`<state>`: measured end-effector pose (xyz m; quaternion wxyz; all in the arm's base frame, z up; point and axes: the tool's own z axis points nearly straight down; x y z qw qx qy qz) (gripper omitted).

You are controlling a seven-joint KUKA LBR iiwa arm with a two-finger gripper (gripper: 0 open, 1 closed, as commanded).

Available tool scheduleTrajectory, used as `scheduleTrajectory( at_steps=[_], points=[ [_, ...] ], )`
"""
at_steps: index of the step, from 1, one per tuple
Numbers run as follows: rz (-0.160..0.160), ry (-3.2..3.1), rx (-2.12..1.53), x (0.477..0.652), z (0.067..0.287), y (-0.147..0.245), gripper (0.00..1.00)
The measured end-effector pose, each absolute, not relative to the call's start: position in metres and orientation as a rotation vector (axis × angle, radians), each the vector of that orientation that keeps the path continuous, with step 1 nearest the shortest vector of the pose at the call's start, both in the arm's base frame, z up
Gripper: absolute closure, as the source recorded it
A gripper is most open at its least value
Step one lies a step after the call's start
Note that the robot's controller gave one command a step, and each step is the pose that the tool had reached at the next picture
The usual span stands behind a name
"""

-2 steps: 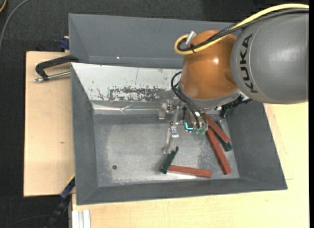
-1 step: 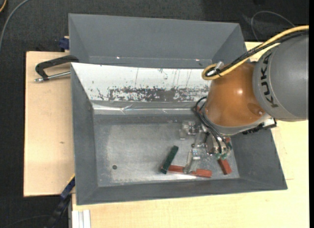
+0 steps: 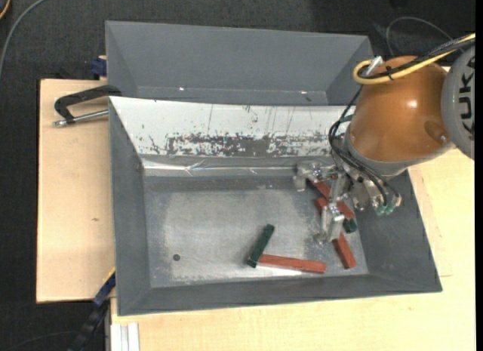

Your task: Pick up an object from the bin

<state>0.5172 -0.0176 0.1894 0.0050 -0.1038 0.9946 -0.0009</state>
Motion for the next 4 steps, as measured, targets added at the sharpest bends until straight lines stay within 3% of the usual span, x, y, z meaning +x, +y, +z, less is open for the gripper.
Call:
scheduleTrajectory(
  at_steps=[1, 2, 3, 4],
  points=[
    [0.005, 3.091, -0.590, 0.498, 0.070, 0.018, 0.00],
    [0.003, 3.026, -0.822, 0.526, 0.071, 0.099, 0.00],
    [0.003, 3.028, -0.838, 0.495, 0.071, 0.107, 0.00],
    [-0.004, 2.989, -0.927, 0.584, 0.072, 0.070, 0.00]
  ],
)
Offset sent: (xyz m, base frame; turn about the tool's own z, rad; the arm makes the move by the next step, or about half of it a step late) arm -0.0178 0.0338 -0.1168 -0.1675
